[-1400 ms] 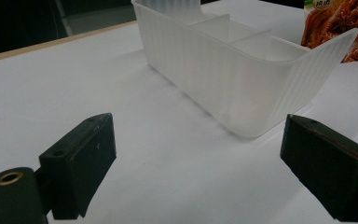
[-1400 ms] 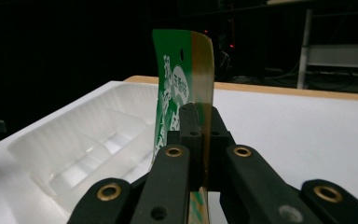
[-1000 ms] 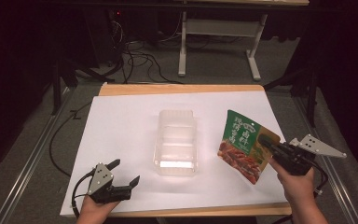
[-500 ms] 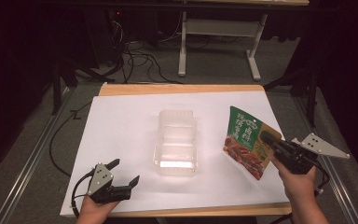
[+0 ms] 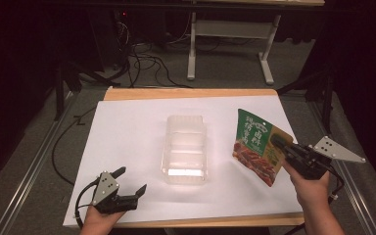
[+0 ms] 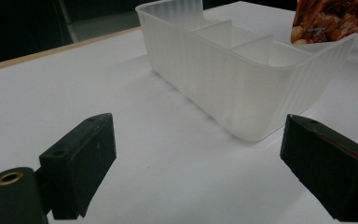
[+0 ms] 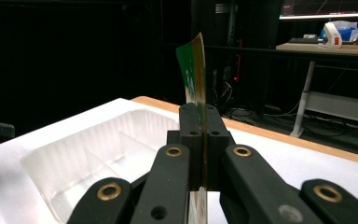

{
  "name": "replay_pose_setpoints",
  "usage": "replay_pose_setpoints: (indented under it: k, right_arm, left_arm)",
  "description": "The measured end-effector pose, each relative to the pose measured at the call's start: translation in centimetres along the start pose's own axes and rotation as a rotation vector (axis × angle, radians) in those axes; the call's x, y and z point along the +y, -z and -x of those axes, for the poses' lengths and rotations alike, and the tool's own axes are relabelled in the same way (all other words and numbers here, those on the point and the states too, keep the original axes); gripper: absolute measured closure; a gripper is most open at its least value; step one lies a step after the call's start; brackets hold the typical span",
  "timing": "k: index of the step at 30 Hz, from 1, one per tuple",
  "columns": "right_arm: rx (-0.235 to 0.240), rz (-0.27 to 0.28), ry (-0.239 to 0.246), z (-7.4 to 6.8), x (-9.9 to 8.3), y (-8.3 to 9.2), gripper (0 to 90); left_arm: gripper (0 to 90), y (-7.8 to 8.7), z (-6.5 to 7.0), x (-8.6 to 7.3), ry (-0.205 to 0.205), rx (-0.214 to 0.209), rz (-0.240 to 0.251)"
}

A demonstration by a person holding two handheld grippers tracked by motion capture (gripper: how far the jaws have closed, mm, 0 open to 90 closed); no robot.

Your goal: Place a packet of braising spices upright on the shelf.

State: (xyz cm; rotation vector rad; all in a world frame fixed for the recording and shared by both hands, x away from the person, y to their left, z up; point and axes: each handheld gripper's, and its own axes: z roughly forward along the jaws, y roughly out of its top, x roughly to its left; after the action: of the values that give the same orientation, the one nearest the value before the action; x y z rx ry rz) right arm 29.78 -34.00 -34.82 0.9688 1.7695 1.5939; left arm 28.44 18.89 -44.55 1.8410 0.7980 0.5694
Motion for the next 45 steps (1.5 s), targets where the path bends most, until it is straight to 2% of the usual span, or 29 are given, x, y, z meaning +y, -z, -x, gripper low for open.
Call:
replay_pose_setpoints:
  k: [10,24,33,45]
  right_arm:
    - [0.028,-0.002,-0.019,-0.5,0.7,-1.9,90.0]
    - [0.066,0.021,0.0,-1.4,3.5,-4.7,90.0]
    - [0.079,0.036,-0.02,-2.1,4.7,-6.6,90.0]
    - [0.123,0.048,-0.008,-3.0,6.0,-10.1,90.0]
  left_arm:
    - [10.8,0.4,-0.2,-0.1,0.005,0.001,0.009]
    - [10.7,0.4,-0.2,-0.1,0.007,-0.006,0.004]
    - [10.7,0.5,-0.3,-0.2,0.017,-0.003,0.013]
    - [10.7,0.4,-0.2,-0.1,-0.006,-0.014,0.009]
